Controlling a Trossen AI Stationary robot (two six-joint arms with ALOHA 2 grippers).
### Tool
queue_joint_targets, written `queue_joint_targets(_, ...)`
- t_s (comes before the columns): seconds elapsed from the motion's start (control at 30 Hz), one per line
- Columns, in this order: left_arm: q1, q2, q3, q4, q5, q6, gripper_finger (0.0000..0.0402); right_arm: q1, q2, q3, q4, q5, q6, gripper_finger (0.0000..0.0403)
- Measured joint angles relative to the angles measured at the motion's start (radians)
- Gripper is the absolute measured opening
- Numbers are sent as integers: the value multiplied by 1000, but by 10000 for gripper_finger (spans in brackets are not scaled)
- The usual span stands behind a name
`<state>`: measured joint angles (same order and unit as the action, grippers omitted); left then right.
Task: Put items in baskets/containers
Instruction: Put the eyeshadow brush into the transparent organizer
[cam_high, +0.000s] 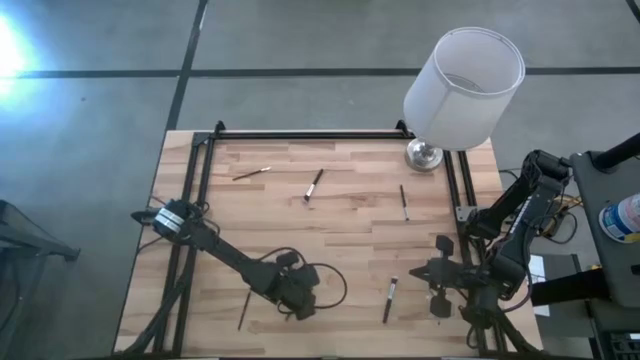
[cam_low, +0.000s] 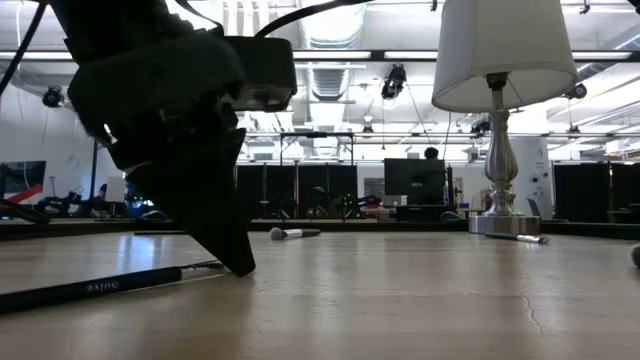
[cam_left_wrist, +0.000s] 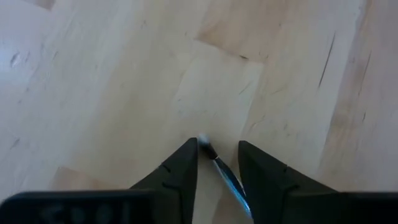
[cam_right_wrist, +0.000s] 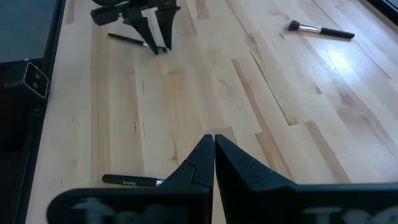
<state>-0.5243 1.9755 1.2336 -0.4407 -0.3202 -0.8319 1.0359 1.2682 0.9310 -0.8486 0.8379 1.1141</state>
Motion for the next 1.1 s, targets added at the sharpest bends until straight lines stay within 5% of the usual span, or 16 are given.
queue_joint_targets(0.23,-5,-1,-6,-28,31,76,12,0,0,0,1,0,0,8)
queue_joint_targets(0.53,-59,-50,-33,8,-43,197,2,0,0,-6,-6,-9,-28,8)
queue_joint_targets(0.87,-55,-265,-427,540,-63,201,1,-8,0,-76,40,7,-42,8)
queue_joint_targets(1.1,-61,-431,-548,666,-163,208,0,-31,0,-132,159,41,-101,8)
